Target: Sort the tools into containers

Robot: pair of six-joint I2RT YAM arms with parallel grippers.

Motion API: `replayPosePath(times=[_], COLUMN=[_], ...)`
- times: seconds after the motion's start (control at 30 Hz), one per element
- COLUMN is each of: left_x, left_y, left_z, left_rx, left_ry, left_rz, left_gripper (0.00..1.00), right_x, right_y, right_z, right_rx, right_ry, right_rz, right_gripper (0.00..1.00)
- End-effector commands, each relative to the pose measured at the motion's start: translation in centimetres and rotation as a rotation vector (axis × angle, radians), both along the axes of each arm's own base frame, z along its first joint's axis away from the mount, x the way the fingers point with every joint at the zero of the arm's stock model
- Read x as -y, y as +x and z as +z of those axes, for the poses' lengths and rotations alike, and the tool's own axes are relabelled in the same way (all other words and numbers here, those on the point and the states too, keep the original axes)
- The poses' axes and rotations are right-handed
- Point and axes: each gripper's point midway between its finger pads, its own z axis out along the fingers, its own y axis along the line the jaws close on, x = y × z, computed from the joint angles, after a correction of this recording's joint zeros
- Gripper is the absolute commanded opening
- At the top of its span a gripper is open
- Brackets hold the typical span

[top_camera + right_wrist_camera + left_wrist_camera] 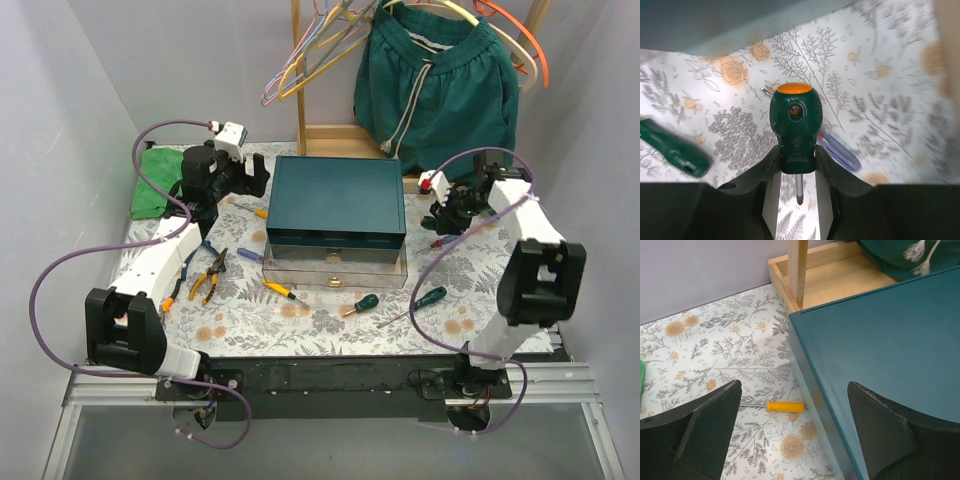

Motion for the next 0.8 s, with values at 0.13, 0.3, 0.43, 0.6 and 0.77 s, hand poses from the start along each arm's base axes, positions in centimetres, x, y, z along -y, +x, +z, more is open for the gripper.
replayPosePath(times=[0.13, 0.3, 0.43, 0.6, 0.77], left_x=[0.6, 0.6, 0.5, 0.2, -0.3], left_y=[-3.1, -3.6, -3.9, -4.4, -4.9], left_z=[5.0, 5.3, 5.2, 5.6, 5.2], left_rx=[0.1, 0.119, 0.129, 0.148, 0.151], left_ry=[-0.094, -0.117, -0.124, -0.106, -0.089], left_rz=[-0.05, -0.049, -0.044, -0.041, -0.029], left_gripper=[0.87, 0.87, 0.88, 0.88, 0.89], right_x=[-3.5, -11.9, -16.5, -18.8, -19.1], right_y=[-4.6, -7.5, -9.2, -11.6, -12.0], right_z=[15.0, 18.6, 16.9, 13.2, 12.0], right_rx=[0.248, 0.27, 0.203, -0.002, -0.041], right_ry=[0.124, 0.156, 0.157, 0.113, 0.09], right_rz=[0.04, 0.239, 0.347, 0.431, 0.462], right_gripper=[0.01, 0.01, 0.01, 0.02, 0.45])
